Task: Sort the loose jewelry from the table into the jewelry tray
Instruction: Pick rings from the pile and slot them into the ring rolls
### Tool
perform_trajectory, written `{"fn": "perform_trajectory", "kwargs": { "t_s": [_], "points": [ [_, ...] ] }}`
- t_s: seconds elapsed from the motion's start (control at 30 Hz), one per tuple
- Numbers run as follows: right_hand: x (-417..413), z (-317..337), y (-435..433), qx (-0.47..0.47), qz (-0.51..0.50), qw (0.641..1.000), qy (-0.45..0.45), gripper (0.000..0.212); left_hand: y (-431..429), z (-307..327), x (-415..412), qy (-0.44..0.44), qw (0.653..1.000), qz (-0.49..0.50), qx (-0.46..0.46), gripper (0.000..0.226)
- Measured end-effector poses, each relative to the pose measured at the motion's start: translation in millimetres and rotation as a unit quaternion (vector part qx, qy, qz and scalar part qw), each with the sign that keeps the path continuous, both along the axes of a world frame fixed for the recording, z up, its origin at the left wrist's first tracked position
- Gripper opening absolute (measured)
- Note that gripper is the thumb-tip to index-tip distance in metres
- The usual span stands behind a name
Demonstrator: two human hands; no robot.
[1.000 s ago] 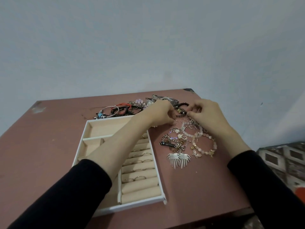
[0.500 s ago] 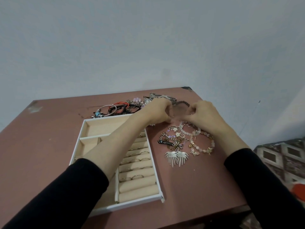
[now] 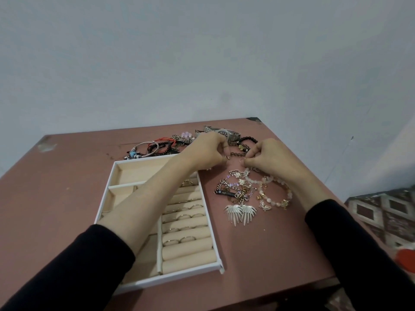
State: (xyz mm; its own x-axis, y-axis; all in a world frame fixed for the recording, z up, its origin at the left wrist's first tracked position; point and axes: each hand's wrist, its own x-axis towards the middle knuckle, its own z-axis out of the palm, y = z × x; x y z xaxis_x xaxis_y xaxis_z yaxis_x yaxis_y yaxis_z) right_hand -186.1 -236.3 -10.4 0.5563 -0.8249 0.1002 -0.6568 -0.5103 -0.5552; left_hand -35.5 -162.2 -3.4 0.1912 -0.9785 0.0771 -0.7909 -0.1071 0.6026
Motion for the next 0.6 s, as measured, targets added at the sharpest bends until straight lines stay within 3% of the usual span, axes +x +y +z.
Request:
{"fn": "perform_trajectory", "kwargs": {
  "t_s": [0.27,0.47,0.6],
  "points": [
    [1,-2,3,-0.011,0.020,0.998,-0.067,0.015,21,11,14,0.058,0.998,0.025,-0.010,0.014],
    [0,1,6,0.047,0.034,0.978,-0.202,0.020,53,19,22,0.078,0.996,0.039,-0.035,0.017],
    [-1,10,34,0.093,0.092,0.962,-0.239,0.011,89,18,19,0.080,0.995,0.027,-0.047,0.011]
  ]
}}
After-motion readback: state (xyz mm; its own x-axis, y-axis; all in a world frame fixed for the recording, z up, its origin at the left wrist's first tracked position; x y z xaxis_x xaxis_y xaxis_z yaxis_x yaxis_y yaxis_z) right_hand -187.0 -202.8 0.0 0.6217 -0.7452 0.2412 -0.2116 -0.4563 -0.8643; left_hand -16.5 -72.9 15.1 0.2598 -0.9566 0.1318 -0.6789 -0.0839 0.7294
